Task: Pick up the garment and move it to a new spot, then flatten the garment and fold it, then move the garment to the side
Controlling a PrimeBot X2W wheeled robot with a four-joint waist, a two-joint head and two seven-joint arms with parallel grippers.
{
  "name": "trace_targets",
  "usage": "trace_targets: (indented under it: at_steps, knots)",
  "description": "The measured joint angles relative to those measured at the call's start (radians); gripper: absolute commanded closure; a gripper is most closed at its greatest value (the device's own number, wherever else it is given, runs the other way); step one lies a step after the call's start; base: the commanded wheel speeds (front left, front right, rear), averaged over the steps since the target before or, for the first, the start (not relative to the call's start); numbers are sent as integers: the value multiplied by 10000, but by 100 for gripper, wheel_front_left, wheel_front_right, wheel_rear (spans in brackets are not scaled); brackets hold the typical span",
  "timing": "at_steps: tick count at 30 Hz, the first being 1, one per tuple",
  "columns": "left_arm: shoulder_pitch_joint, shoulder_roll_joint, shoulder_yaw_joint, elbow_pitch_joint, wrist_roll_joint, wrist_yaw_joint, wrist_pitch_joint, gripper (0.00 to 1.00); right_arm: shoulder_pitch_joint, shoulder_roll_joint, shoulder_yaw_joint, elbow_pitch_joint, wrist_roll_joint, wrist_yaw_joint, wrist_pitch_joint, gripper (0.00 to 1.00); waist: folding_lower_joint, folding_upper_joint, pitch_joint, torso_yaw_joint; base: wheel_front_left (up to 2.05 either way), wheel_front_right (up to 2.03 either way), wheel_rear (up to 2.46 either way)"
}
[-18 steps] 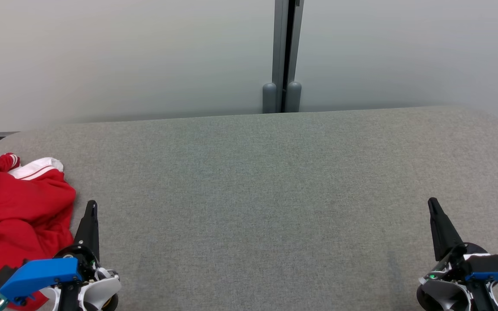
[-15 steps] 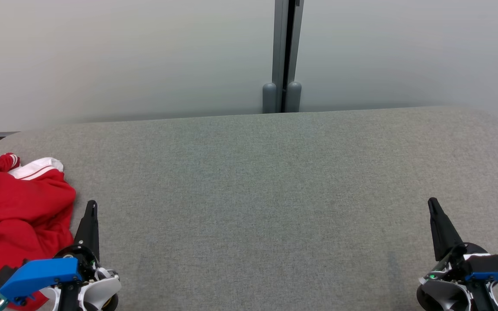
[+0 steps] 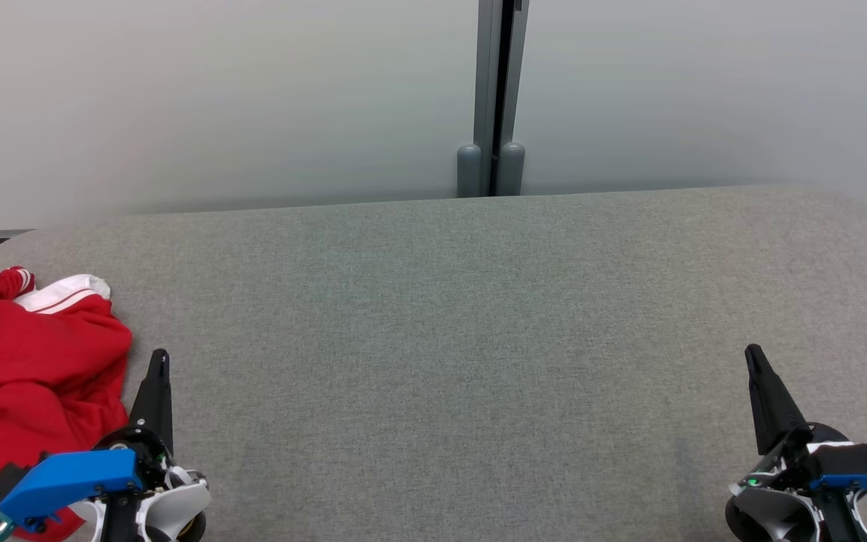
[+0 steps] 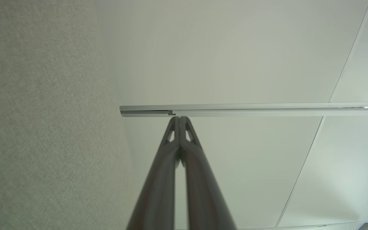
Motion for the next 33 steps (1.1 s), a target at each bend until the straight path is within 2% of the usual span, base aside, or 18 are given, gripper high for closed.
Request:
trace_targets:
  at_steps: [9, 10, 16, 23, 33]
  knots:
    - [0, -2, 0, 0, 0, 0, 2, 100, 0, 0, 0, 0, 0, 0, 0, 100, 0, 0, 0, 0, 0, 0, 0]
    - [0, 0, 0, 0, 0, 0, 2, 0, 0, 0, 0, 0, 0, 0, 0, 0, 0, 0, 0, 0, 0, 0, 0]
    - [526, -107, -21, 420, 19, 2, -65, 0, 401, 65, 69, 407, -8, -17, -63, 0, 0, 0, 4, 1, 0, 0, 0]
    - [550, -109, -100, 221, 387, 2, -405, 0, 413, 73, 245, 334, -387, -15, -399, 0, 0, 0, 21, 2, 0, 0, 0]
    - [547, -105, -138, -58, 1950, 2, -871, 0, 413, 73, 420, 123, -1565, -15, -857, 0, 1, 0, 43, 2, 0, 0, 0]
